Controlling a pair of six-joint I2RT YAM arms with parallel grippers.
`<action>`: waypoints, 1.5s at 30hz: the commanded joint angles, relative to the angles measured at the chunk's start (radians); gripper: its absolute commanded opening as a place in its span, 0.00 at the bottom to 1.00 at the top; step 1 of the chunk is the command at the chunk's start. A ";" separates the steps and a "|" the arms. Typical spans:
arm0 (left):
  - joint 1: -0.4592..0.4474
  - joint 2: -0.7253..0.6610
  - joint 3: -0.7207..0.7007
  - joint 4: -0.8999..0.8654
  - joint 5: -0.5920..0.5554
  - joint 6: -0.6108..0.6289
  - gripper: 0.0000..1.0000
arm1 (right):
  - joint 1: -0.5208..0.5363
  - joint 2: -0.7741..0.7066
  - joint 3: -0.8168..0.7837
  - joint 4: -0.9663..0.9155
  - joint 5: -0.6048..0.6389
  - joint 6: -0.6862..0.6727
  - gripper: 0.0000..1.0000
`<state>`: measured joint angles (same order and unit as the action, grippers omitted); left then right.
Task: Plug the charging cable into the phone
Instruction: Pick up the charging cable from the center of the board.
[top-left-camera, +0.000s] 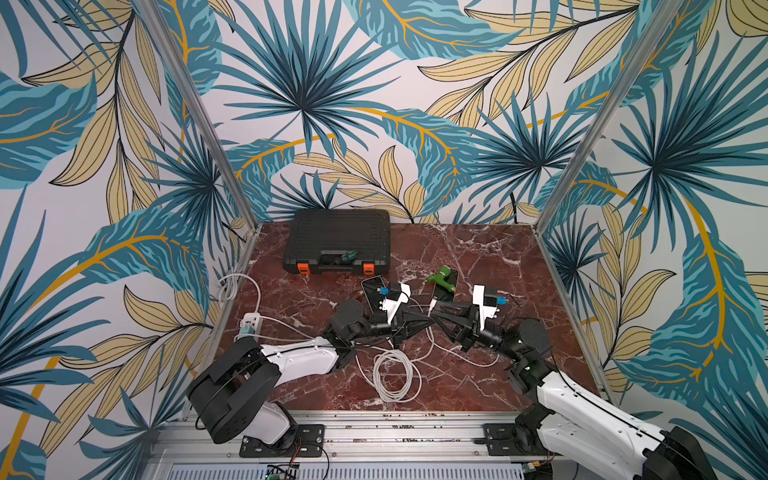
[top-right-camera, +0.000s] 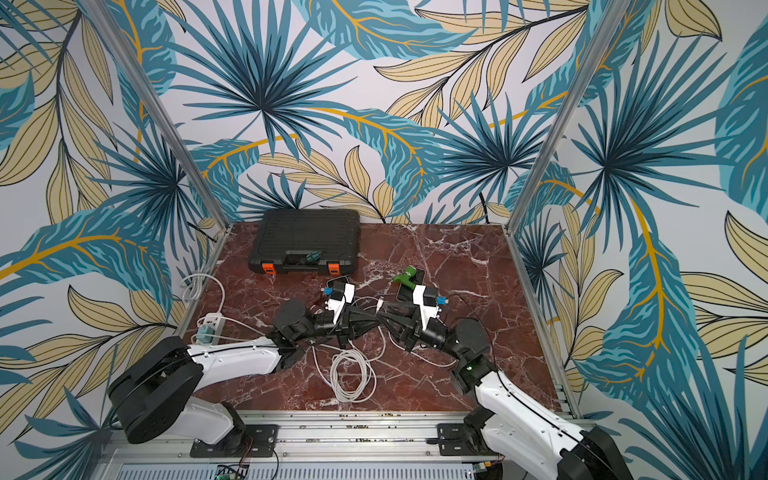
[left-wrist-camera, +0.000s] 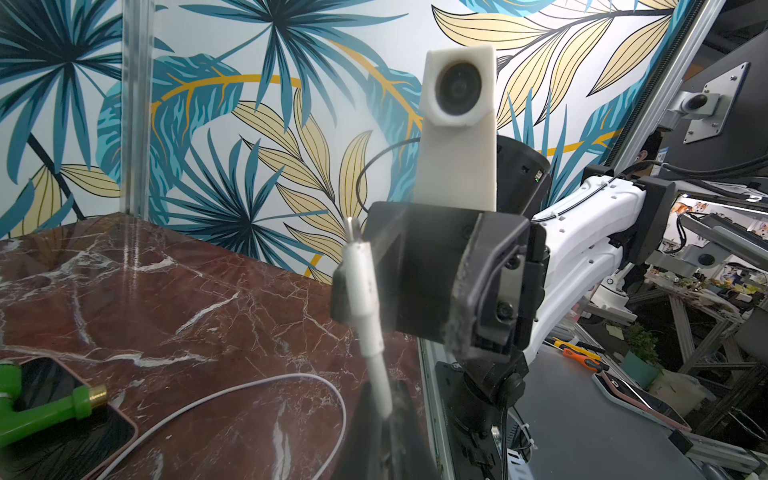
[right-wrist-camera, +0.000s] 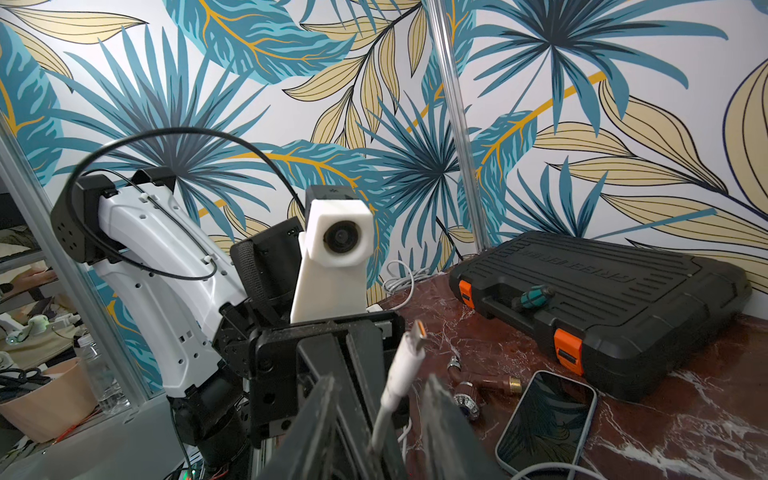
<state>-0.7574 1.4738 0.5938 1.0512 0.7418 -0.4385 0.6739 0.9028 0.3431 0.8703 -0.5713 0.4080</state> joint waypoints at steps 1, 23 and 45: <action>0.002 0.001 -0.006 0.042 0.007 -0.009 0.00 | -0.002 0.014 -0.008 0.017 0.025 0.015 0.40; 0.001 0.007 -0.006 0.041 0.007 -0.006 0.00 | -0.001 0.057 0.006 0.106 -0.038 0.043 0.22; 0.001 0.011 -0.007 0.050 -0.004 -0.020 0.00 | -0.001 0.056 0.008 0.140 -0.042 0.053 0.22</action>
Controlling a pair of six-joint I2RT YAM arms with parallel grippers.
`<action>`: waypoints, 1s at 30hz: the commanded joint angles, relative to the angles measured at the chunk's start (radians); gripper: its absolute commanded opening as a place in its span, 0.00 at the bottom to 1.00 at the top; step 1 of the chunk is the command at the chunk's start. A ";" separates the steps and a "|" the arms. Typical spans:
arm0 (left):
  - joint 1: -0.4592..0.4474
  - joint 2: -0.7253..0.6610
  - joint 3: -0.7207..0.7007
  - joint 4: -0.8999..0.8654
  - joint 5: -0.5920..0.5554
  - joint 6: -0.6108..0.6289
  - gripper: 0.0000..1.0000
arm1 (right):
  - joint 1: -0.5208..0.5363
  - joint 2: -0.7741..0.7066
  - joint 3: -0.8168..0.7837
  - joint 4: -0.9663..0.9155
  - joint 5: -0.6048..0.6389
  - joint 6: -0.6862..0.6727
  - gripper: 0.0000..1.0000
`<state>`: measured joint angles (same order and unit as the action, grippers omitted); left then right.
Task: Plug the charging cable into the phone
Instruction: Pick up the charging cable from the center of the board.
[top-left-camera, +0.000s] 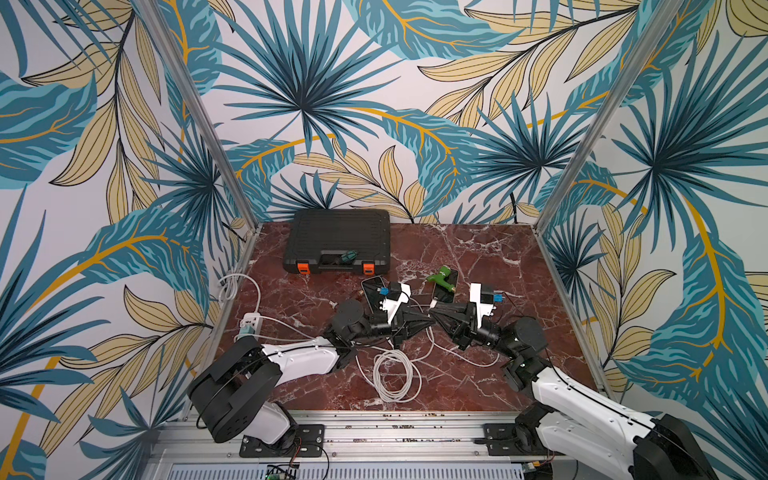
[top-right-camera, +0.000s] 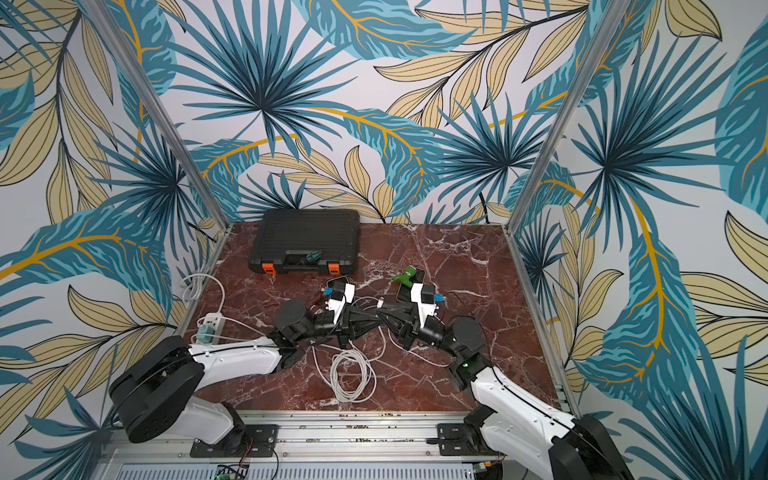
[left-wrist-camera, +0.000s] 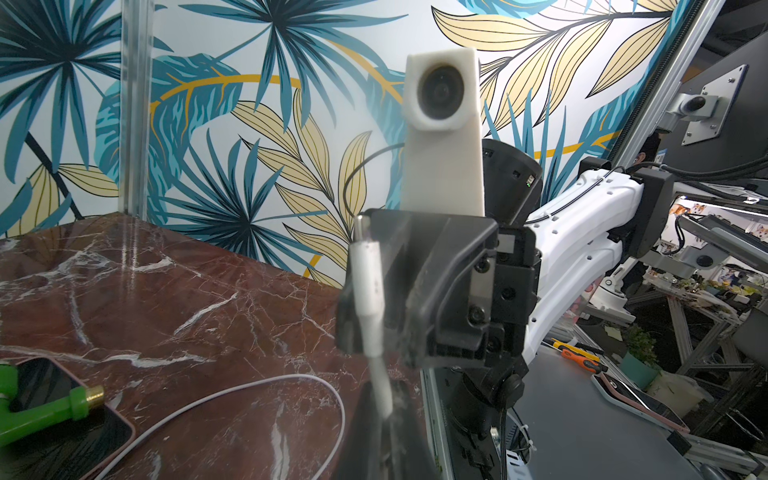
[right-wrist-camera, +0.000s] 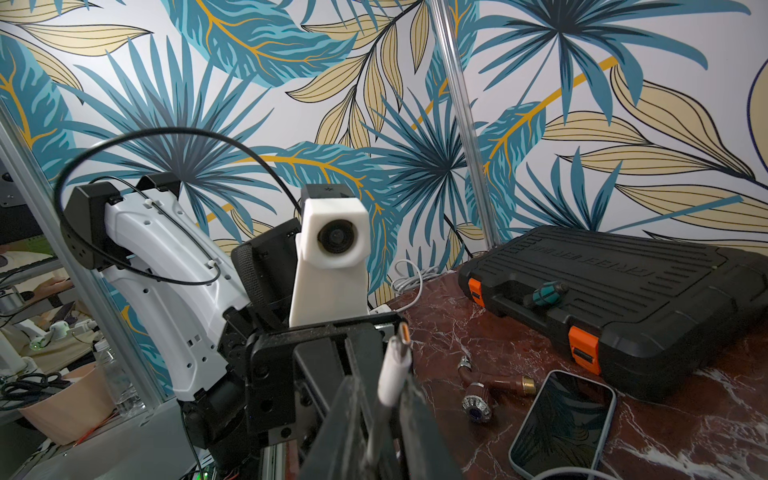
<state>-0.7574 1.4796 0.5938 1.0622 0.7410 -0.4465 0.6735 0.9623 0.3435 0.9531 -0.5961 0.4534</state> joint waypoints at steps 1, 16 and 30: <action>0.001 0.003 -0.008 0.039 -0.003 -0.012 0.00 | 0.000 -0.003 0.008 0.057 -0.017 0.007 0.22; 0.001 0.003 -0.010 0.038 0.000 -0.011 0.00 | -0.001 0.016 0.006 0.090 -0.021 0.022 0.20; 0.001 0.014 -0.015 0.025 -0.011 -0.013 0.00 | 0.000 0.008 -0.020 0.128 0.013 0.028 0.00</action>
<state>-0.7574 1.4857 0.5934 1.0908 0.7403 -0.4583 0.6727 0.9882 0.3405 1.0275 -0.5972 0.4870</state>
